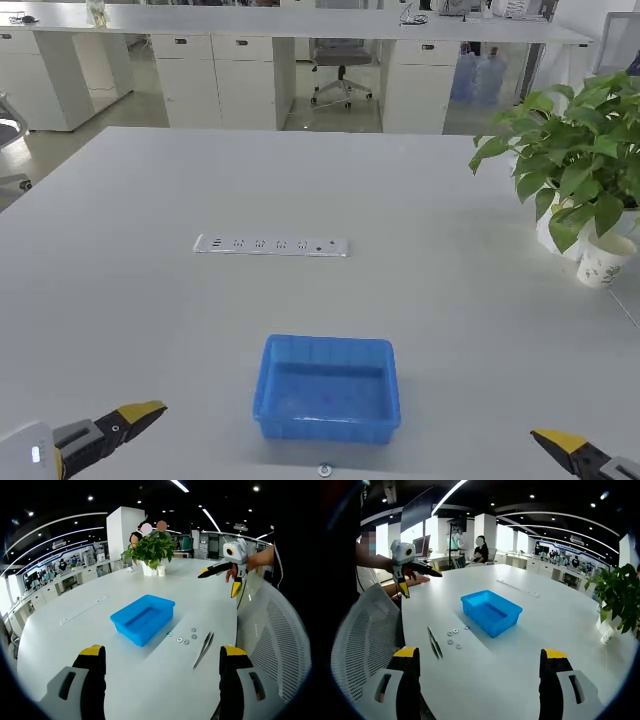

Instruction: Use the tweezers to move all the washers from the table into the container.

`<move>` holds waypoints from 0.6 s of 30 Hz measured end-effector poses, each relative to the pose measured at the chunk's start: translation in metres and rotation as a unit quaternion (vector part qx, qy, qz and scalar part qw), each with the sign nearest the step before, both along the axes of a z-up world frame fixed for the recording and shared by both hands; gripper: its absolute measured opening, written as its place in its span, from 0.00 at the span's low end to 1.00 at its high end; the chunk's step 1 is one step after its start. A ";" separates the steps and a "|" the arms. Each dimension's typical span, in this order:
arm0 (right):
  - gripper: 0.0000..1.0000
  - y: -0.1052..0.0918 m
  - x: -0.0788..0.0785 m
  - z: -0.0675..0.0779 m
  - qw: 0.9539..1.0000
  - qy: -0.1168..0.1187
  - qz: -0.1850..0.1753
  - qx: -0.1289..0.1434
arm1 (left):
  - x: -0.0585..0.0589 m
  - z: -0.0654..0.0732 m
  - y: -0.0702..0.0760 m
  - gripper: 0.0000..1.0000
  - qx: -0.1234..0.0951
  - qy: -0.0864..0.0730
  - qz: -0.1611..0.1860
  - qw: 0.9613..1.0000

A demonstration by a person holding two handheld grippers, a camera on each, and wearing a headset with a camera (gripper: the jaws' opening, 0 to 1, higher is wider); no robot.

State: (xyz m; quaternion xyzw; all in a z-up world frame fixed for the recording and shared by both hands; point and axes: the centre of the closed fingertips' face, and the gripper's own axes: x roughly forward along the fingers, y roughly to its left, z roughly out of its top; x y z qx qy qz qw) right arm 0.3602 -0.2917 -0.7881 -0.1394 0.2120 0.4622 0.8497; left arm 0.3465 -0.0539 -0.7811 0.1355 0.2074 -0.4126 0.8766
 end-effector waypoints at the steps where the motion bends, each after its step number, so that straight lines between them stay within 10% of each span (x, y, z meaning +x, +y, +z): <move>1: 1.00 0.000 0.000 0.000 1.000 -0.001 0.000 0.000 | 0.000 0.000 0.000 0.99 0.000 0.000 0.000 1.000; 18: 0.99 0.003 0.001 0.000 1.000 0.000 0.016 -0.016 | 0.000 -0.001 -0.002 0.99 0.009 0.001 -0.015 1.000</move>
